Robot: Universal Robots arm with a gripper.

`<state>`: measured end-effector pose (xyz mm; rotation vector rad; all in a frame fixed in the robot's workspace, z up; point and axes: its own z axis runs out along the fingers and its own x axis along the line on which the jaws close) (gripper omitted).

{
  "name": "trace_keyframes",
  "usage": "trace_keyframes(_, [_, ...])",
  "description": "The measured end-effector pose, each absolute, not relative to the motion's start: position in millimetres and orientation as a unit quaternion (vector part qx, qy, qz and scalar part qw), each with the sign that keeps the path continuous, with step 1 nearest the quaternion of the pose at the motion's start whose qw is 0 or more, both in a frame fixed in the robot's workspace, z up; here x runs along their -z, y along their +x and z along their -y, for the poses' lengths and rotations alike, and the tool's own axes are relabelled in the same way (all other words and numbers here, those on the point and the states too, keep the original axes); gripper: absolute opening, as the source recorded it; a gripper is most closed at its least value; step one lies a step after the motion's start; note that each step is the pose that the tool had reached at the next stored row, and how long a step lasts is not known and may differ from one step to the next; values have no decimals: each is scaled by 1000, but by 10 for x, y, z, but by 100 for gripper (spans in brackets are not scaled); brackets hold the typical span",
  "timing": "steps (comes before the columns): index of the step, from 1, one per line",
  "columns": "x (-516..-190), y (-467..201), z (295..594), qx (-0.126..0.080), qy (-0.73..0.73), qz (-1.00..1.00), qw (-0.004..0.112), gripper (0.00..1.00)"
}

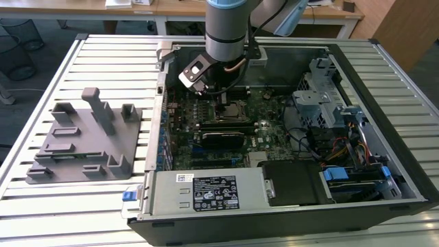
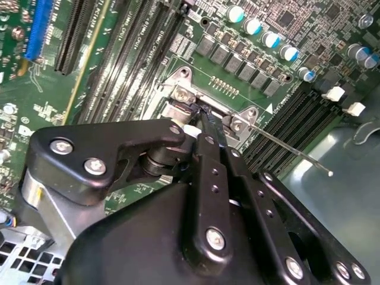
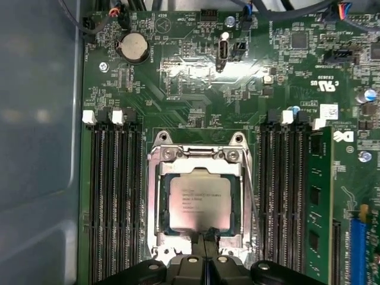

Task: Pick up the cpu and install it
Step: 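Close the cpu cover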

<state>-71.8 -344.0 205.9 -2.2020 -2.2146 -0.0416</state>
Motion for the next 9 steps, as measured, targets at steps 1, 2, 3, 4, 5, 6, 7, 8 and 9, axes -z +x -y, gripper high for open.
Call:
trace_keyframes(1, [-2049,-718,3436,13,-705,709,9,11])
trace_keyframes(2, [-2041,-718,3433,13,-705,709,9,11])
trace_keyframes(3, [-2032,-718,3431,13,-705,709,9,11])
trace_keyframes(4, [-2024,-718,3428,13,-705,709,9,11])
trace_keyframes(5, [-2016,-718,3426,13,-705,709,9,11])
trace_keyframes(6, [-2009,-718,3424,13,-705,709,9,11])
trace_keyframes(7, [-2002,-718,3423,13,-705,709,9,11])
trace_keyframes(8, [-1993,-719,3423,13,-705,709,9,11])
trace_keyframes(9, [-1985,-719,3423,13,-705,709,9,11])
